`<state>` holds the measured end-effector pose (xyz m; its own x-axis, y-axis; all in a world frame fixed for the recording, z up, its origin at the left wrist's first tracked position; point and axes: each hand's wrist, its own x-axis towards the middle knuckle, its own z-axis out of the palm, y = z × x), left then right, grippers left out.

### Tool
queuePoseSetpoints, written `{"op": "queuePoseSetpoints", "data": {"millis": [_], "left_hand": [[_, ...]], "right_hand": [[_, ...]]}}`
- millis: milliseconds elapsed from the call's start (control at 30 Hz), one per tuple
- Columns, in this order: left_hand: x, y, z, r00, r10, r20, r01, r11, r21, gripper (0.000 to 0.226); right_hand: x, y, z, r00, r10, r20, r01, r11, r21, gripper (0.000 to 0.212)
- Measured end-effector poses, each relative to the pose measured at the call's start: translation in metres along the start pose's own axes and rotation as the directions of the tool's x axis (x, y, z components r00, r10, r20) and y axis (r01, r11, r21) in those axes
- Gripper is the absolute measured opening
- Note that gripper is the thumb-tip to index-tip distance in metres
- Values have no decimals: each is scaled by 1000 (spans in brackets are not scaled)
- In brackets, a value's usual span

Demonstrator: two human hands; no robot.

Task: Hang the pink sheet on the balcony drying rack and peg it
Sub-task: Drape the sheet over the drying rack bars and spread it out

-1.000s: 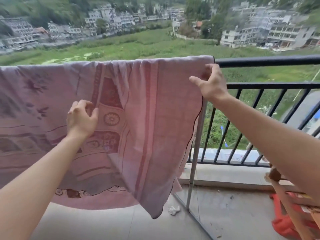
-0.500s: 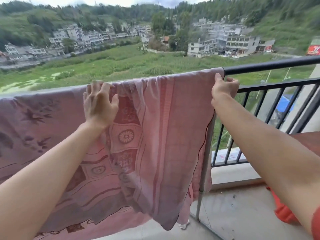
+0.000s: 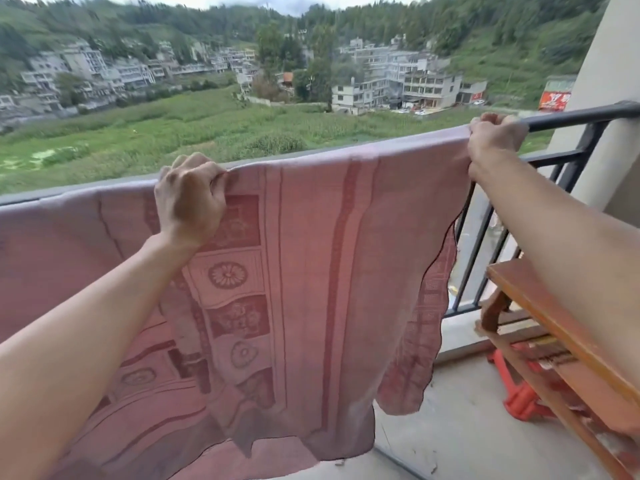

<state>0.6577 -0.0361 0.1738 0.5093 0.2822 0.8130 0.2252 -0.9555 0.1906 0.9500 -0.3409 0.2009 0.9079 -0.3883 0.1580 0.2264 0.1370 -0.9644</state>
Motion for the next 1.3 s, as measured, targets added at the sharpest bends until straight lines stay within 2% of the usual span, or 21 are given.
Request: {"op": "queuePoseSetpoints", "data": {"millis": [100, 200, 300, 367, 467, 533, 600, 667, 767, 867, 967, 1067, 1167, 1233, 1300], "left_hand": [[-19, 2, -8, 996, 50, -80, -54, 997, -57, 25], [-46, 5, -4, 980, 175, -92, -181, 981, -67, 25], [-57, -4, 5, 978, 207, -7, -207, 978, -22, 23], [-60, -13, 4, 984, 178, -15, -179, 984, -17, 18], [-61, -30, -11, 990, 50, -135, -49, 999, 8, 18], [-60, -55, -28, 979, -100, -177, 112, 992, 60, 24], [-62, -89, -45, 957, -228, -179, 252, 960, 123, 32], [-65, -121, -64, 942, -288, -173, 318, 930, 184, 37], [-63, -157, -93, 911, -375, -173, 409, 877, 253, 42], [-63, -190, -122, 897, -419, -138, 440, 824, 357, 42], [-78, -227, -151, 904, -418, -86, 410, 795, 447, 42], [-71, -250, -171, 918, -391, -68, 375, 795, 476, 37], [-57, -247, -185, 974, -223, -26, 211, 871, 444, 20], [-59, -213, -172, 995, -97, 3, 88, 912, 401, 17], [-58, -189, -165, 999, -40, -26, 46, 933, 356, 18]], "right_hand": [[-4, 3, 5, 992, -127, 13, 128, 985, -115, 25], [-5, 28, 1, 980, -82, 178, 136, 939, -317, 19], [-20, 67, 1, 908, 90, 409, 198, 768, -608, 9], [-35, 73, 2, 887, 45, 460, 309, 681, -664, 19], [-65, 53, 14, 817, -281, 503, 545, 660, -516, 25], [-100, 32, 24, 694, -485, 532, 697, 637, -328, 23], [-141, 16, 35, 527, -606, 595, 812, 566, -143, 23], [-182, 7, 44, 361, -632, 686, 878, 479, -21, 25], [-231, 2, 57, 177, -633, 754, 931, 355, 80, 30], [-272, -6, 74, 70, -612, 788, 938, 308, 157, 37], [-318, -13, 93, -14, -585, 811, 946, 255, 200, 45], [-348, -16, 122, -7, -540, 842, 951, 256, 172, 52], [-358, -10, 140, 32, -505, 863, 954, 273, 124, 40], [-333, -6, 119, 106, -551, 828, 938, 331, 100, 23], [-313, -5, 110, 183, -599, 779, 921, 381, 76, 17]]}}
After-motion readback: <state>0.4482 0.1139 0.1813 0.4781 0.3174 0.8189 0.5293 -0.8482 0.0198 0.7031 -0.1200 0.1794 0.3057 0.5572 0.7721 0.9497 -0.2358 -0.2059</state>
